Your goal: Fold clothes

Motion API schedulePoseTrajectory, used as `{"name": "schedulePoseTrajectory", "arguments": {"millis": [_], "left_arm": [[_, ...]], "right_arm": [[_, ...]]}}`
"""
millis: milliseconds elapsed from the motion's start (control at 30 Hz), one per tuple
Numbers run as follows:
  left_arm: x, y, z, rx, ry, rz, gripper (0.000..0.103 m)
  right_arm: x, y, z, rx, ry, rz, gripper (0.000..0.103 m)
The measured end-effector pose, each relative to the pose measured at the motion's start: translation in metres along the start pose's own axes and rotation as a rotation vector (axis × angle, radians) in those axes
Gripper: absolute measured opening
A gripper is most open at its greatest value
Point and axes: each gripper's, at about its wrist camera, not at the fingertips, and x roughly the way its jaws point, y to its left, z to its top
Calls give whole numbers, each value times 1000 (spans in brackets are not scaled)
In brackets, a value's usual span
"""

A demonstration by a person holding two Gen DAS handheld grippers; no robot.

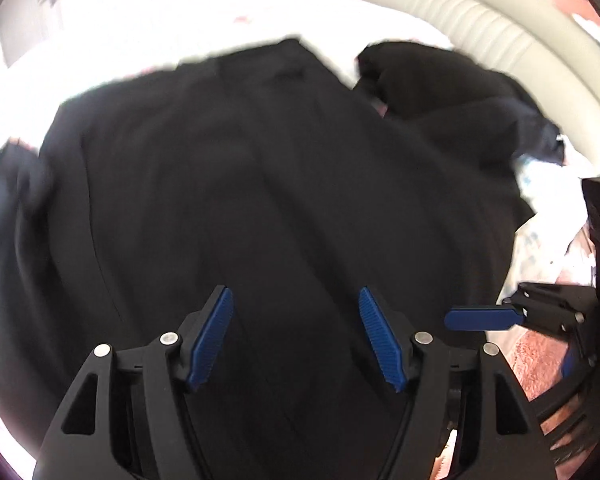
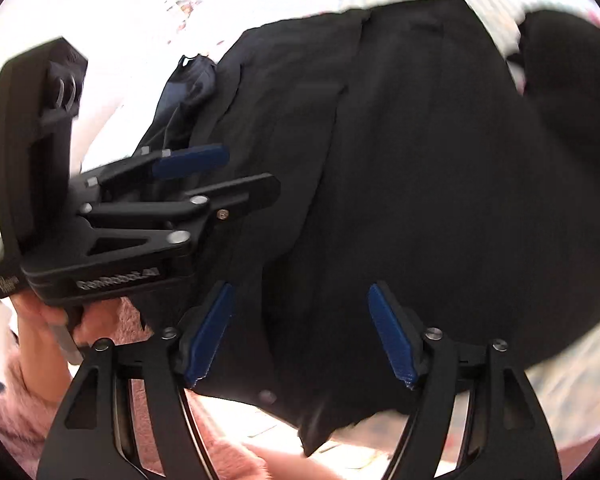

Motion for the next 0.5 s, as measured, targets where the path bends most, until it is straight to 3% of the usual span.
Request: {"name": "schedulePoseTrajectory", "arguments": {"millis": [33, 133, 200, 300, 433, 467, 500], "left_arm": [[3, 1, -11, -29, 1, 5, 27], [4, 6, -46, -114, -35, 12, 16], [-1, 12, -67, -157, -76, -14, 16], [-2, 13, -79, -199, -67, -66, 15], [-8, 0, -83, -135, -32, -54, 17], [-12, -1, -84, -129, -31, -76, 18], [-17, 3, -87, -152, -46, -143, 26]], "right_arm": [[5, -2, -8, 5, -11, -31, 72], [21, -12, -34, 7, -10, -140, 70], [24, -16, -47, 55, 5, -128, 68], [18, -12, -51, 76, -18, -90, 65], [7, -7, -44, 71, -67, -56, 65], [9, -10, -44, 75, -51, -82, 65], [12, -12, -45, 78, -31, -113, 65]]}}
